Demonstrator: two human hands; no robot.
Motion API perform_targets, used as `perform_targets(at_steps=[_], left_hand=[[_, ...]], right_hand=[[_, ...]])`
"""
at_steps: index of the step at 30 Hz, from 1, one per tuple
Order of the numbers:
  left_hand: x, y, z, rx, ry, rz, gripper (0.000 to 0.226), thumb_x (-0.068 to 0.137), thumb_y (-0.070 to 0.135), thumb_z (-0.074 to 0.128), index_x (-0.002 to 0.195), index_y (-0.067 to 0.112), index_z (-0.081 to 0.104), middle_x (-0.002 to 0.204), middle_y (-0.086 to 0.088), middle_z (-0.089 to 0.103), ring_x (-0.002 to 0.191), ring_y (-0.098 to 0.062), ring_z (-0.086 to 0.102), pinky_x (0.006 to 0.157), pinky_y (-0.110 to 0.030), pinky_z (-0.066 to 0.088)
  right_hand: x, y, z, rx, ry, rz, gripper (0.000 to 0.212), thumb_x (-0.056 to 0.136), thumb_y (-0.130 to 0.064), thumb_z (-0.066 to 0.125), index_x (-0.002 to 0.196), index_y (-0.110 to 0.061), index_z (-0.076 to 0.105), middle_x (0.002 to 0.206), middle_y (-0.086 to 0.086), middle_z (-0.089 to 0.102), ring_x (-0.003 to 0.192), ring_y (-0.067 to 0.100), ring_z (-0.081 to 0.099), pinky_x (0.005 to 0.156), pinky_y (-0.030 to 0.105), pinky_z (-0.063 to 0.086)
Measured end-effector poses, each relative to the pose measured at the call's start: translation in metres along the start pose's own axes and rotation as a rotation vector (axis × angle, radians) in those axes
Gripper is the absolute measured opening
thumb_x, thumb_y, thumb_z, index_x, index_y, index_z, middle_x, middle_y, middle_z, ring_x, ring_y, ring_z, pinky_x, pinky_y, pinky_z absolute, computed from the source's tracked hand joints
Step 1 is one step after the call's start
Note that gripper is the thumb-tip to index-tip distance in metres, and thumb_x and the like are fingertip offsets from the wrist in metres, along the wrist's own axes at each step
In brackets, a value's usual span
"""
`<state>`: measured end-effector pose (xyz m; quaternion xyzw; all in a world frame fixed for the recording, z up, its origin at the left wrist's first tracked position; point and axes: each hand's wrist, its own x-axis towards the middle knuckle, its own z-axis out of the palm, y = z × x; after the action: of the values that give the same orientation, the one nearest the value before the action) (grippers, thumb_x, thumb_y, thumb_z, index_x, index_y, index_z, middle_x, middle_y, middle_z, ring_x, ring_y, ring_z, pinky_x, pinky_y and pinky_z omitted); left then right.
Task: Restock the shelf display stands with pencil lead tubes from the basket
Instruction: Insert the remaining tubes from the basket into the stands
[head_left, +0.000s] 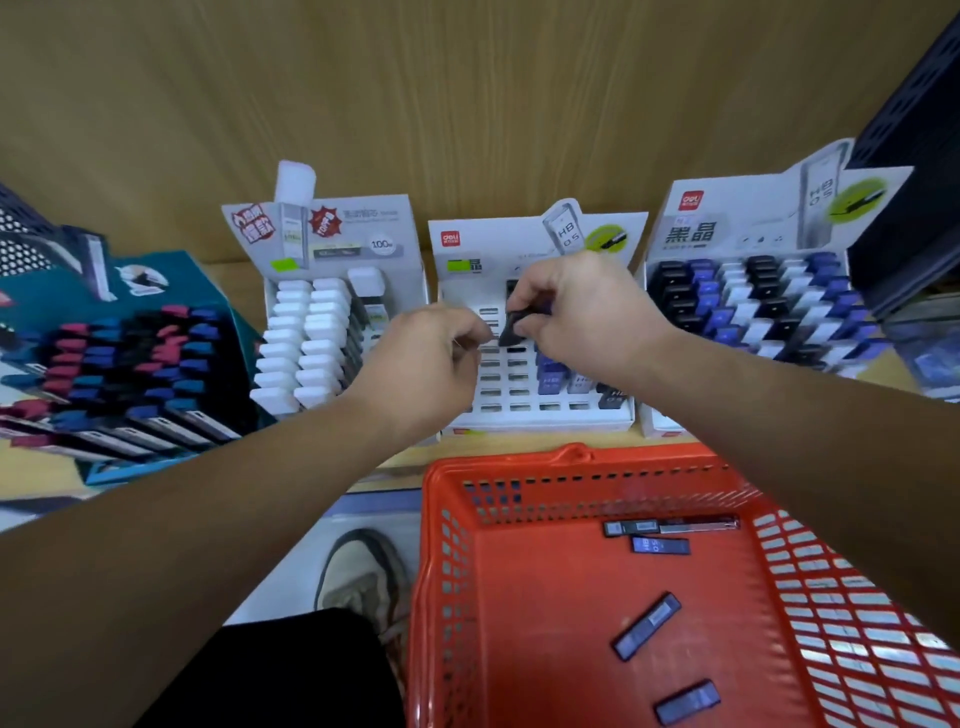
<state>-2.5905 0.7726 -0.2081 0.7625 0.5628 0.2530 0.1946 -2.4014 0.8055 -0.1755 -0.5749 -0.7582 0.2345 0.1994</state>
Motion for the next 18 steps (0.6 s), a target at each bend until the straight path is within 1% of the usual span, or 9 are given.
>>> perform_targets(at_steps=[2, 4, 5, 7, 10, 13, 14, 15, 18], left_hand=[[-0.002, -0.001, 0.002, -0.005, -0.001, -0.003, 0.020, 0.092, 0.007, 0.067, 0.108, 0.014, 0.077, 0.098, 0.007, 0.064, 0.083, -0.013, 0.066, 0.079, -0.027, 0.054], [-0.003, -0.002, 0.002, 0.001, -0.008, 0.006, 0.021, 0.092, 0.007, 0.067, 0.110, 0.013, 0.076, 0.099, 0.008, 0.062, 0.084, -0.011, 0.065, 0.081, -0.025, 0.052], [-0.003, -0.003, 0.002, 0.003, -0.014, 0.016, 0.021, 0.092, 0.007, 0.067, 0.110, 0.012, 0.076, 0.099, 0.008, 0.062, 0.085, -0.011, 0.064, 0.081, -0.025, 0.051], [-0.002, -0.003, 0.002, 0.012, -0.026, 0.041, 0.021, 0.092, 0.006, 0.068, 0.111, 0.010, 0.076, 0.098, 0.008, 0.061, 0.086, -0.012, 0.064, 0.081, -0.023, 0.049], [-0.003, -0.002, 0.003, 0.017, -0.026, 0.040, 0.021, 0.092, 0.006, 0.067, 0.111, 0.010, 0.076, 0.099, 0.006, 0.062, 0.087, -0.012, 0.064, 0.080, -0.021, 0.045], [-0.002, -0.001, 0.003, 0.011, -0.033, 0.029, 0.021, 0.091, 0.007, 0.067, 0.110, 0.011, 0.076, 0.102, 0.001, 0.067, 0.089, -0.015, 0.066, 0.081, -0.024, 0.050], [-0.003, 0.000, 0.002, 0.014, -0.035, 0.028, 0.021, 0.091, 0.006, 0.067, 0.109, 0.012, 0.076, 0.101, 0.000, 0.068, 0.089, -0.016, 0.066, 0.082, -0.027, 0.052], [-0.004, 0.002, 0.000, 0.024, -0.034, 0.032, 0.021, 0.090, 0.006, 0.066, 0.107, 0.012, 0.076, 0.100, -0.001, 0.069, 0.088, -0.017, 0.066, 0.082, -0.029, 0.053], [-0.012, 0.015, -0.003, 0.023, -0.011, 0.038, 0.020, 0.090, 0.006, 0.064, 0.105, 0.012, 0.077, 0.095, 0.000, 0.069, 0.083, -0.017, 0.065, 0.078, -0.028, 0.053]], right_hand=[[0.003, 0.002, -0.005, -0.031, -0.013, 0.006, 0.015, 0.084, -0.009, 0.078, 0.094, -0.020, 0.080, 0.075, -0.012, 0.065, 0.073, 0.009, 0.064, 0.078, 0.032, 0.058], [0.004, 0.003, -0.009, -0.047, -0.032, 0.004, 0.016, 0.084, -0.005, 0.077, 0.093, -0.018, 0.080, 0.067, -0.018, 0.058, 0.063, -0.001, 0.054, 0.072, 0.026, 0.055], [0.003, 0.003, -0.010, -0.056, -0.039, -0.004, 0.016, 0.083, -0.005, 0.077, 0.093, -0.018, 0.081, 0.066, -0.020, 0.056, 0.062, -0.002, 0.053, 0.073, 0.025, 0.054], [0.003, 0.004, -0.011, -0.078, -0.054, -0.011, 0.017, 0.083, -0.006, 0.077, 0.093, -0.019, 0.081, 0.068, -0.019, 0.058, 0.068, 0.007, 0.060, 0.076, 0.026, 0.057], [0.006, 0.003, -0.007, -0.124, -0.082, -0.013, 0.015, 0.083, -0.007, 0.076, 0.091, -0.019, 0.081, 0.077, -0.008, 0.069, 0.079, 0.016, 0.067, 0.077, 0.031, 0.060], [0.011, 0.000, 0.001, -0.256, -0.142, -0.056, 0.008, 0.089, -0.017, 0.072, 0.083, -0.020, 0.077, 0.088, -0.002, 0.074, 0.089, 0.021, 0.069, 0.077, 0.037, 0.060], [0.010, -0.003, 0.002, -0.311, -0.167, -0.074, 0.009, 0.091, -0.023, 0.070, 0.084, -0.022, 0.076, 0.093, -0.002, 0.072, 0.094, 0.023, 0.068, 0.077, 0.037, 0.059], [0.009, -0.005, 0.000, -0.350, -0.177, -0.097, 0.009, 0.092, -0.027, 0.069, 0.091, -0.023, 0.077, 0.101, -0.003, 0.067, 0.099, 0.024, 0.066, 0.078, 0.038, 0.058], [-0.007, -0.009, -0.015, -0.393, -0.106, -0.142, 0.028, 0.092, -0.038, 0.068, 0.116, -0.024, 0.073, 0.120, 0.002, 0.053, 0.109, 0.025, 0.060, 0.082, 0.044, 0.056]])
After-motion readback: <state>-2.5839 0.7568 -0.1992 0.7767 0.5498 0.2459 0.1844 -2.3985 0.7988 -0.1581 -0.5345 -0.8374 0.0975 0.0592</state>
